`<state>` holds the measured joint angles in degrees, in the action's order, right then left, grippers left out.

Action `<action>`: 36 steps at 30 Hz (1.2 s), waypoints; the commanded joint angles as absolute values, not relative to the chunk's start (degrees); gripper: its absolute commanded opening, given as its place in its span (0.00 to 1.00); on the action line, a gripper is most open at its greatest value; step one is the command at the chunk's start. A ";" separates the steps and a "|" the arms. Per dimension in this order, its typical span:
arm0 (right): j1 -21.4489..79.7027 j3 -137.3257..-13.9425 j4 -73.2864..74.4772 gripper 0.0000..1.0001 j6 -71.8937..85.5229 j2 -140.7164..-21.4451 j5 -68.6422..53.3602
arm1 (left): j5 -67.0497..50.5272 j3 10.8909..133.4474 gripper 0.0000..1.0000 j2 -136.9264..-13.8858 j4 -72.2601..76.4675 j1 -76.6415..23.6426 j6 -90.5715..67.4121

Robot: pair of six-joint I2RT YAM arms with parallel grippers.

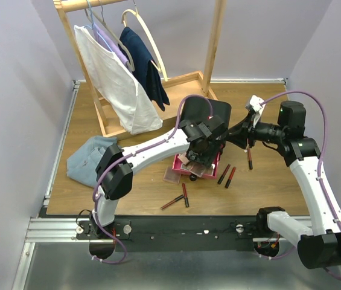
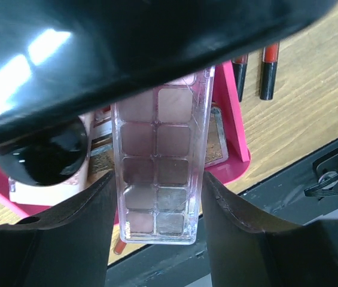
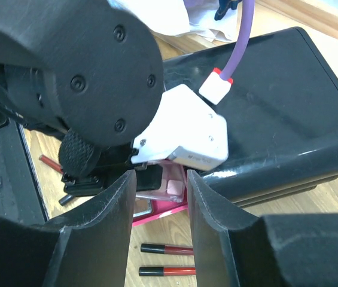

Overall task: Organize the makeup
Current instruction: Place the makeup in the drawer.

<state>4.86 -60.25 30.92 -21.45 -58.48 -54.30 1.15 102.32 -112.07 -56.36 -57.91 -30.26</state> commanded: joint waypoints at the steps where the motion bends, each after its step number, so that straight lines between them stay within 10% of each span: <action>1: 4.31 -58.89 30.23 0.47 -20.57 -57.39 -56.07 | 1.85 105.47 0.41 -113.64 -58.01 -56.69 -32.43; 20: 3.78 -59.15 31.02 0.47 -20.92 -57.22 -56.25 | -4.30 107.05 0.81 -113.56 -55.28 -54.93 -31.55; 36: 3.78 -58.01 39.02 0.34 -29.34 -58.62 -62.14 | -1.15 93.01 0.77 -97.22 -50.19 -53.70 -30.94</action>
